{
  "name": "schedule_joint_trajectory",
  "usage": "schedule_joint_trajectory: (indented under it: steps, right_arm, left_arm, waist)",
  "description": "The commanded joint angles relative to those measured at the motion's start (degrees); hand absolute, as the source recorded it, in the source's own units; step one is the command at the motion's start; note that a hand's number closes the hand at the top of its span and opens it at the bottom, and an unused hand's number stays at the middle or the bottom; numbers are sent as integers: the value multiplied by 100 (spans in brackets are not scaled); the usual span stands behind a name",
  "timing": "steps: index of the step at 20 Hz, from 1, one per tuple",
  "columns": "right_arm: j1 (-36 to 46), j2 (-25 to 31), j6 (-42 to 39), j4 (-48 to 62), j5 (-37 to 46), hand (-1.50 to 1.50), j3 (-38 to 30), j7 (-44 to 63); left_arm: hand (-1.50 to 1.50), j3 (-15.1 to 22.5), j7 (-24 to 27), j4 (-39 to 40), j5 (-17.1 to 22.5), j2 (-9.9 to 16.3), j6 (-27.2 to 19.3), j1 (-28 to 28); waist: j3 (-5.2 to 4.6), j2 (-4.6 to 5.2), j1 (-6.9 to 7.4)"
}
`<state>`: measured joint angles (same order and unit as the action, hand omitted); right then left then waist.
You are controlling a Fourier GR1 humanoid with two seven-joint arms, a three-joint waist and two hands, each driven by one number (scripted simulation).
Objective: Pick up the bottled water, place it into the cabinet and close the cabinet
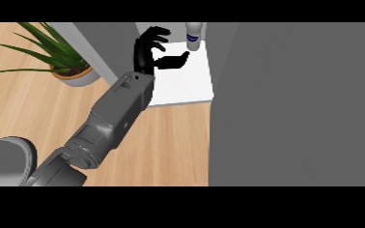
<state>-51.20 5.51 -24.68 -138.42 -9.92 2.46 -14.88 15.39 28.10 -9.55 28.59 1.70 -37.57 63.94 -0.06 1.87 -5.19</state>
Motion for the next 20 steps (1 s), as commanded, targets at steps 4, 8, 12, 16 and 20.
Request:
schedule_joint_trajectory:
  steps: [4, 8, 12, 16, 20]
  right_arm:
    - [-101, 57, -137, -151, -392, -150, -68, 51]
    - [-127, 58, -197, -347, -400, -150, 83, 141]
    - [-102, 66, -271, -120, -307, -150, 55, -5]
    - [-209, 102, -319, -307, -405, -150, 107, 80]
    - [-91, 70, -284, -106, -426, -150, 84, 70]
  left_arm:
    - [-150, 56, 268, 439, -235, 101, -299, 277]
    - [-150, 17, 325, 538, -248, 47, -412, 349]
    - [-150, -25, 373, 422, -230, 98, 254, 495]
    - [-150, -380, 830, 15, 79, -34, 653, 579]
    - [-150, -540, 942, -98, 183, -93, 1184, 684]
  waist:
    - [0, 16, -76]
    - [-6, 29, -62]
    - [-5, 42, -117]
    - [-10, 18, -51]
    - [0, -42, 120]
